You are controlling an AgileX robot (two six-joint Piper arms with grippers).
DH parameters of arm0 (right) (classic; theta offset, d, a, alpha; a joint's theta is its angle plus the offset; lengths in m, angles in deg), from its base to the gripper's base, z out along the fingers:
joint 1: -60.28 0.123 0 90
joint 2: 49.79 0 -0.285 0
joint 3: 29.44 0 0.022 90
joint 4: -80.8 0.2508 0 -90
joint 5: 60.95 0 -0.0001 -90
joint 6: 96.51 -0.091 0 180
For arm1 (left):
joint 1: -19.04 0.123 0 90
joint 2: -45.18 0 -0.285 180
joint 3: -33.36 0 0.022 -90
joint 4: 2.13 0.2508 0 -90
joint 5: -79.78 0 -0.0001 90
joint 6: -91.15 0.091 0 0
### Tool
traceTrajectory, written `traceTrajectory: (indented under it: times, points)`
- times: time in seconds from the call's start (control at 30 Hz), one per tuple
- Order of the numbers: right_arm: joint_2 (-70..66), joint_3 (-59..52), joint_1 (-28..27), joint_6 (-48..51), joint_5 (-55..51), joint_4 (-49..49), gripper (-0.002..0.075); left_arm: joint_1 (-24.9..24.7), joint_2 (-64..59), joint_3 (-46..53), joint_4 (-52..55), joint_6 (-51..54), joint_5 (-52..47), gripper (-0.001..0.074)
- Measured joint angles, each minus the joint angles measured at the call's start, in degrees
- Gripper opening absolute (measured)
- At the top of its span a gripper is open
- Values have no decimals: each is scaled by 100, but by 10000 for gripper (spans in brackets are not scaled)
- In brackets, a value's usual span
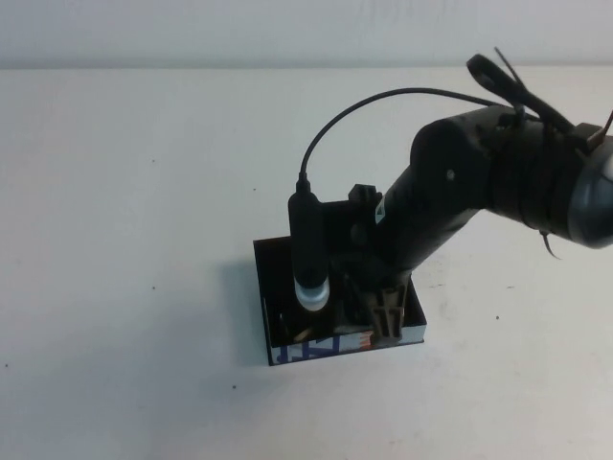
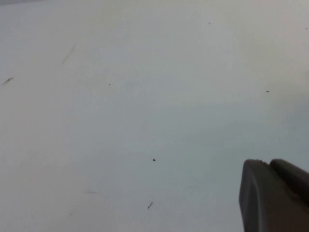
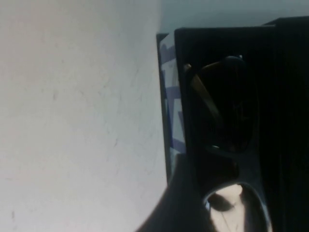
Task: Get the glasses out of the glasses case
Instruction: Pick up the glasses from the glasses case
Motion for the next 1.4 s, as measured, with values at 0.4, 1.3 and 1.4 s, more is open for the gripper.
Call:
traceTrajectory:
  times: [0.4, 1.3, 1.4]
  points:
    - [-404, 4, 9, 22, 431, -407, 482, 0, 0, 0, 0, 0, 0, -5]
    - [-1189, 1515, -129, 413, -1493, -63, 223, 0, 0, 0, 0, 0, 0, -5]
    - [-1218, 1515, -129, 421, -1334, -63, 223, 0, 0, 0, 0, 0, 0, -5]
